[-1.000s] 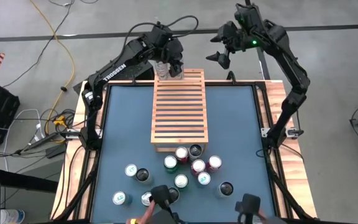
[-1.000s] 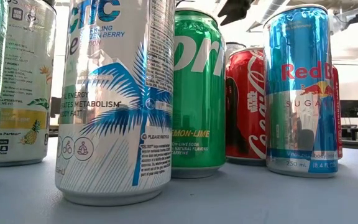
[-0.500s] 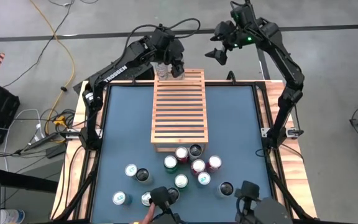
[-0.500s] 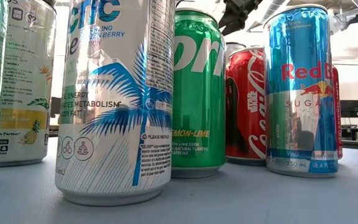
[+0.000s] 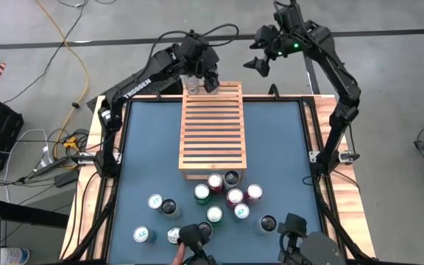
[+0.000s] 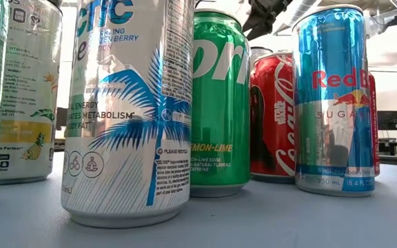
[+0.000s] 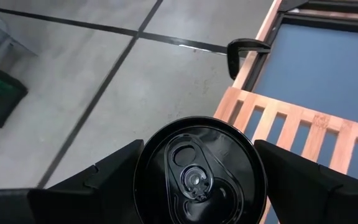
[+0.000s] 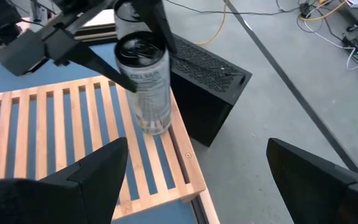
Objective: Place canned beverage on shelf
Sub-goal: Put the right white yellow soda can on the shelf aligned with the other white yellow soda can
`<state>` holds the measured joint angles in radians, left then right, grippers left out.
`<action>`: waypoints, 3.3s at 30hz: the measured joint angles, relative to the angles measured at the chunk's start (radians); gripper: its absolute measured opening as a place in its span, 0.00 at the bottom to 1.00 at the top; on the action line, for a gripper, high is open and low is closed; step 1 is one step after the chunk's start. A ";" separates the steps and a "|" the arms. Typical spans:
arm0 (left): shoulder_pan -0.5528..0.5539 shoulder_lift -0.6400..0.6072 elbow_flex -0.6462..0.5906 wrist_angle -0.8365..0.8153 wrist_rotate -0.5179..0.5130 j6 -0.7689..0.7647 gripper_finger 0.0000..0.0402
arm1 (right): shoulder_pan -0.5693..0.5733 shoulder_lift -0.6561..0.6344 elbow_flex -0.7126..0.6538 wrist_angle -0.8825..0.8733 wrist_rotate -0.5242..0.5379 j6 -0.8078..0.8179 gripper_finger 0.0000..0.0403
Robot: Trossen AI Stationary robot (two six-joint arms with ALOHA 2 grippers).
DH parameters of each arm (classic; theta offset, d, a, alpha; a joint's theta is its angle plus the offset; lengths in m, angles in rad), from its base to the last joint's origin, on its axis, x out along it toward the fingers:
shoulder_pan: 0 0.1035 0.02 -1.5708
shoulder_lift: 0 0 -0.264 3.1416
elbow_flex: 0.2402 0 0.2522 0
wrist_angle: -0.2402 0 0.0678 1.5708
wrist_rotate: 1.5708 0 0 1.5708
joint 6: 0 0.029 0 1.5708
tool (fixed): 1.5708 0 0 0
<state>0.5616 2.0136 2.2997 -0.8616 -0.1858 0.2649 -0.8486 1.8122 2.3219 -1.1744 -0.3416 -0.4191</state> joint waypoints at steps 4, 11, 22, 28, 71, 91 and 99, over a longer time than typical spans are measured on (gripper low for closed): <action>-0.007 0.000 0.000 -0.002 -0.027 0.000 0.70 | 0.000 0.000 0.000 0.000 0.000 0.000 0.91; -0.008 0.000 0.000 -0.004 -0.035 -0.042 0.70 | 0.000 0.000 0.000 -0.001 0.000 0.000 0.91; -0.008 0.004 0.001 -0.009 -0.042 -0.073 0.70 | 0.004 0.000 0.000 -0.004 0.000 -0.004 0.91; -0.012 0.012 0.002 -0.010 -0.044 -0.069 0.70 | 0.004 0.000 0.000 -0.005 0.000 -0.006 0.91; -0.020 0.008 0.002 -0.003 -0.037 -0.016 0.76 | 0.004 -0.001 0.001 -0.030 -0.002 -0.027 0.91; -0.020 0.008 0.002 0.006 -0.035 -0.021 0.76 | 0.004 -0.001 0.001 -0.043 -0.002 -0.026 0.91; -0.020 0.008 0.002 0.014 -0.035 -0.040 0.76 | 0.003 -0.001 0.001 -0.044 -0.002 -0.026 0.91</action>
<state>0.5411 2.0212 2.3013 -0.8473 -0.2203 0.2253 -0.8452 1.8114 2.3226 -1.2186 -0.3433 -0.4446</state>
